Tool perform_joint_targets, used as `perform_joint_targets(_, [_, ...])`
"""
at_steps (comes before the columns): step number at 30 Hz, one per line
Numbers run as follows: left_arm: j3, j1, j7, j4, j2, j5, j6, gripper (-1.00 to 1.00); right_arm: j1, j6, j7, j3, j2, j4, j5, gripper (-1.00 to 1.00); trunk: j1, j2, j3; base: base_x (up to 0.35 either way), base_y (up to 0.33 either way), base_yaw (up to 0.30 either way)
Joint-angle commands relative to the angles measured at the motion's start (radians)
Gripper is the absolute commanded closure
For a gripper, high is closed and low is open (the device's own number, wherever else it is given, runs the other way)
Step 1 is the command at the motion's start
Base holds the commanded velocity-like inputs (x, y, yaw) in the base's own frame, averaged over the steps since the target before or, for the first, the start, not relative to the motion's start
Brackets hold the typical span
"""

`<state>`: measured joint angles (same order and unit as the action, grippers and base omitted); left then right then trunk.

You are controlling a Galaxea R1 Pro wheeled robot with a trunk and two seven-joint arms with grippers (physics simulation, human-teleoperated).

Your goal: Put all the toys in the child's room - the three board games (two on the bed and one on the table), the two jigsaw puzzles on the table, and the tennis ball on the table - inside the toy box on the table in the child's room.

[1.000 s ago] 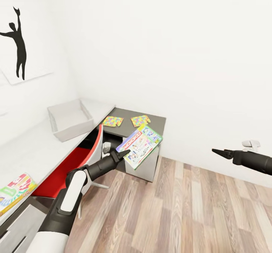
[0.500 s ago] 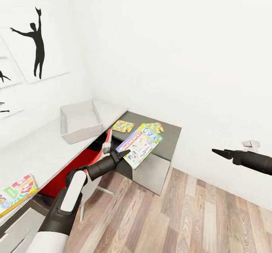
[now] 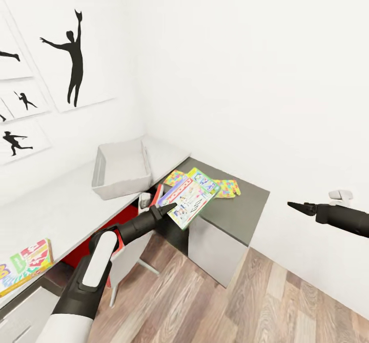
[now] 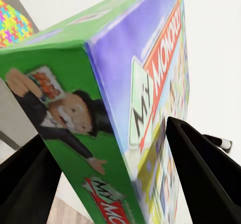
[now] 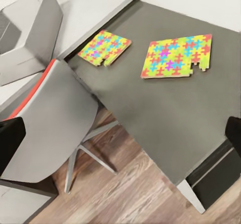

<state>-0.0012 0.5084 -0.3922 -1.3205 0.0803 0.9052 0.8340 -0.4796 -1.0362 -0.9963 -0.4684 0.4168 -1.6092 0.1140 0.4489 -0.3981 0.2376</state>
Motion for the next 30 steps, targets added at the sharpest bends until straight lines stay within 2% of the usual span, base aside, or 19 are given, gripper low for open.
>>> perform_joint_targets(1, [0.001,0.001,-0.001,0.000,0.001,0.006,0.007,1.00,0.000,-0.007,0.001,-0.001,0.000,0.000,0.006,-1.00,0.001,-0.002,0.002,0.296,-0.197,0.300])
perform_joint_targets(10, [0.001,0.001,-0.001,0.000,0.002,0.006,0.006,1.00,0.000,-0.007,0.001,-0.001,0.000,0.000,0.006,-1.00,0.001,-0.002,0.002,0.153,-0.102,0.300])
perform_joint_targets(30, [0.001,0.001,0.001,0.000,0.002,0.006,0.007,1.00,0.000,-0.007,0.001,-0.001,0.000,0.000,0.006,-1.00,0.001,-0.002,0.002,0.017,-0.011,0.300])
